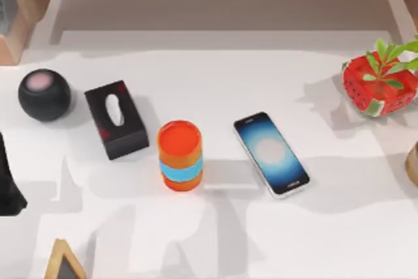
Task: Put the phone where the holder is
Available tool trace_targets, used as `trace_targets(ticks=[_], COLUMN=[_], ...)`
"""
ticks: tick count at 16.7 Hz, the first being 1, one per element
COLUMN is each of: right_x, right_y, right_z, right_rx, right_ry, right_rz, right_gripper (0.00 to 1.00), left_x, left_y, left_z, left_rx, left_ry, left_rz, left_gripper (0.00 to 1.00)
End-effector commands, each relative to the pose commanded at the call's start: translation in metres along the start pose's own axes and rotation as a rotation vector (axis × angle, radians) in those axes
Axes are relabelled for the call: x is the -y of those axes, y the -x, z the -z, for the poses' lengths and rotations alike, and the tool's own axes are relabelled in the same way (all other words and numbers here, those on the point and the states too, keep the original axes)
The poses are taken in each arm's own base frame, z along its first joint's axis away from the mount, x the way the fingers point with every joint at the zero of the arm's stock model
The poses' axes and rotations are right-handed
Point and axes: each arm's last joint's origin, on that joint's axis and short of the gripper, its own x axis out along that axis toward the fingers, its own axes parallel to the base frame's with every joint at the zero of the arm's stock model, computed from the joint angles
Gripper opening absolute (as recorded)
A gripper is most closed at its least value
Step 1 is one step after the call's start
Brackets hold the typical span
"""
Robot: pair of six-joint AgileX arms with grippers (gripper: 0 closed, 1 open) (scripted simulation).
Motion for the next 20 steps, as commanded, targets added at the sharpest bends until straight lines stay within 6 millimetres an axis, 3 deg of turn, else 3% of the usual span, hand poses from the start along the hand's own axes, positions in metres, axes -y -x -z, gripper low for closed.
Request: trace_targets(ticks=[3, 5, 8, 11, 15, 20], right_x=[-0.022, -0.041, -0.075, -0.11, -0.148, -0.162], right_y=[-0.058, -0.103, -0.167, -0.215, -0.25, -0.26], right_z=[-0.031, -0.035, -0.019, 0.01, 0.045, 0.059], right_rx=[-0.261, -0.445, -0.709, -0.908, -1.061, -1.104], right_ry=[0.038, 0.068, 0.115, 0.16, 0.204, 0.218], right_rz=[-0.047, -0.072, -0.094, -0.105, -0.112, -0.115], right_gripper=[1.0, 1.0, 1.0, 1.0, 1.0, 1.0], left_x=[0.0, 0.0, 0.0, 0.0, 0.0, 0.0], left_y=[0.0, 0.0, 0.0, 0.0, 0.0, 0.0], left_z=[0.0, 0.0, 0.0, 0.0, 0.0, 0.0], left_rx=[0.0, 0.0, 0.0, 0.0, 0.0, 0.0], left_ry=[0.0, 0.0, 0.0, 0.0, 0.0, 0.0], left_rz=[0.0, 0.0, 0.0, 0.0, 0.0, 0.0], left_gripper=[1.0, 1.0, 1.0, 1.0, 1.0, 1.0])
